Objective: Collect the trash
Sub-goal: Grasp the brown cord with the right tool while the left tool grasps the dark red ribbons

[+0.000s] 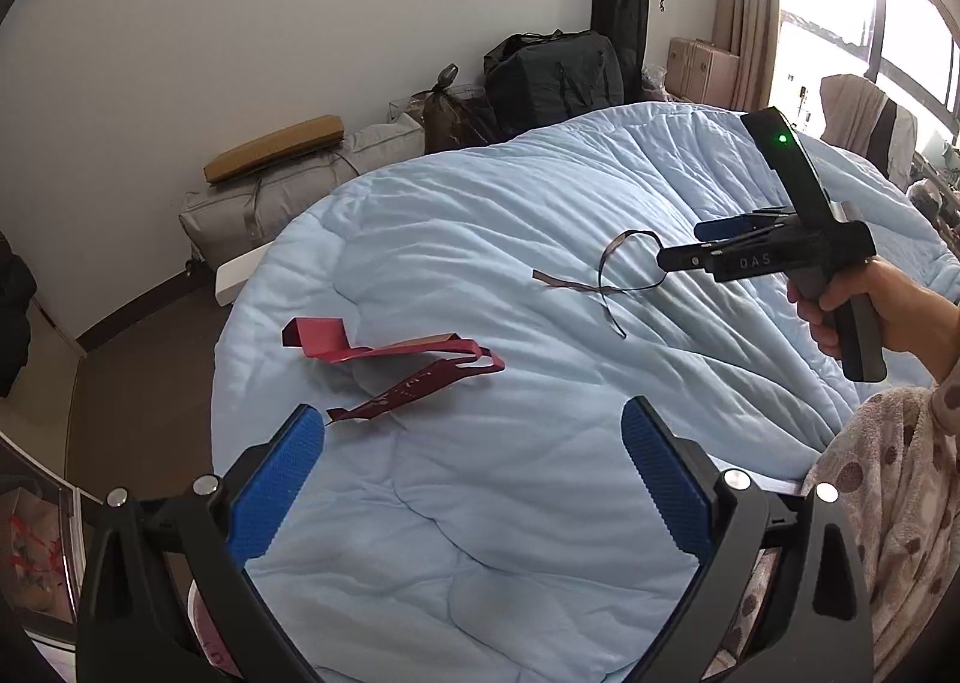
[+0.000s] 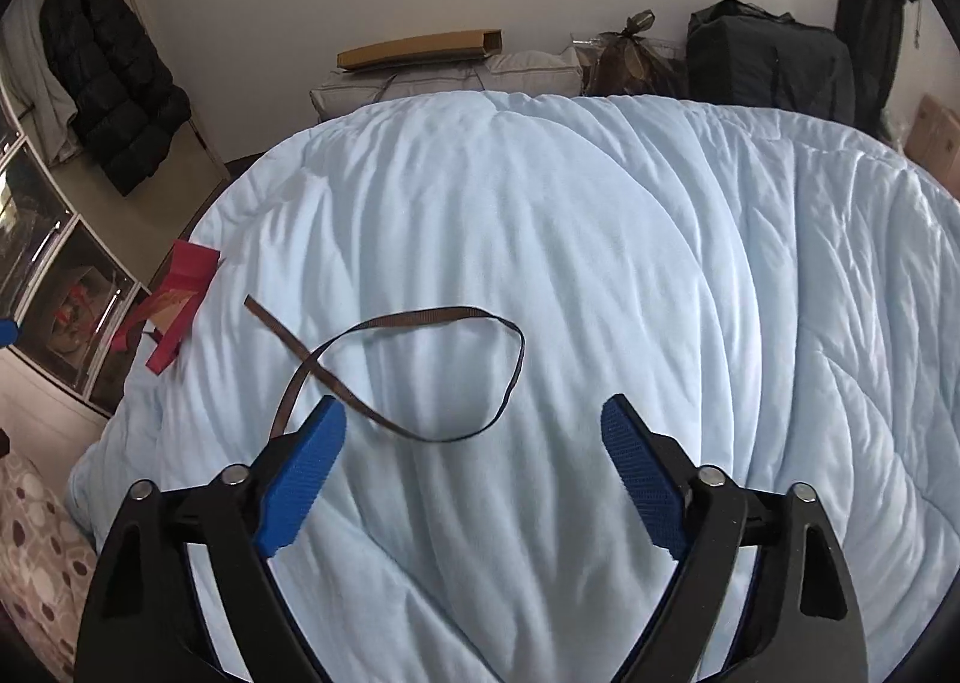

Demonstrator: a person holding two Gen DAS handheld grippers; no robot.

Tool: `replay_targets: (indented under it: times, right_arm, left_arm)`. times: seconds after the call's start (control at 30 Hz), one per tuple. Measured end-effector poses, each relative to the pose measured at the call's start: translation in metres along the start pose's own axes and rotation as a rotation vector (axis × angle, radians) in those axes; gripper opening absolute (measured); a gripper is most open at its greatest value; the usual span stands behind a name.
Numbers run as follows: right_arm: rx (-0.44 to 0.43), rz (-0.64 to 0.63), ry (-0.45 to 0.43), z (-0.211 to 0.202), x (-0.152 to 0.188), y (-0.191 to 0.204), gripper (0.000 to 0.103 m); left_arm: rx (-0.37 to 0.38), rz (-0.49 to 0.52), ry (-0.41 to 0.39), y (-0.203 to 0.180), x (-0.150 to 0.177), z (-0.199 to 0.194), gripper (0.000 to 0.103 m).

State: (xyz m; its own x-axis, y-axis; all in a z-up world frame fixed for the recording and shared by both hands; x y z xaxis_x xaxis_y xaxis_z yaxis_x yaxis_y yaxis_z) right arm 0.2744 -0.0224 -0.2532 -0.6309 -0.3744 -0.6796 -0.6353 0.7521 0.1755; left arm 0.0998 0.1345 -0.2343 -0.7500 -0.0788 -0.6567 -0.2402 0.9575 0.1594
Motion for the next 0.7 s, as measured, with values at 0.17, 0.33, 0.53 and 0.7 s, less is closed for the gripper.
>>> replay_targets:
  times: [0.17, 0.33, 0.53, 0.7]
  right_arm:
    - [0.021, -0.027, 0.018, 0.019, -0.013, -0.007, 0.063]
    - [0.046, -0.027, 0.047, 0.033, -0.017, -0.014, 0.039]
    - [0.028, 0.017, 0.077, 0.032, -0.010, -0.013, 0.013]
    - [0.016, -0.001, 0.064, 0.012, 0.000, 0.002, 0.000]
  left_arm:
    - [-0.016, -0.037, 0.017, 0.016, 0.007, 0.008, 0.098]
    - [-0.010, -0.071, 0.029, 0.024, 0.011, 0.017, 0.098]
    - [-0.012, -0.060, 0.031, 0.023, 0.013, 0.018, 0.098]
    - [-0.013, -0.060, 0.025, 0.023, 0.015, 0.012, 0.098]
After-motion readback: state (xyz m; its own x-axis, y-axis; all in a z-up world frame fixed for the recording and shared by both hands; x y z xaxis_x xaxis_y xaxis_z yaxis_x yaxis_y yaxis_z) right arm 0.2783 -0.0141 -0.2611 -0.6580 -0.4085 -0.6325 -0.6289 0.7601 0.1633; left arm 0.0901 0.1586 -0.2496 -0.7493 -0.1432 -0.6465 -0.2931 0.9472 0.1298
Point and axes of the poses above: each gripper's, at about its wrist camera, not at the fingertips, and z roughly the way its jaws point, y to its left, x to its underside, the point moved 7 cm from there along z, roughly the way its jaws point, and after that the axes turned 9 degrees about -x, right-handed, at the moved point
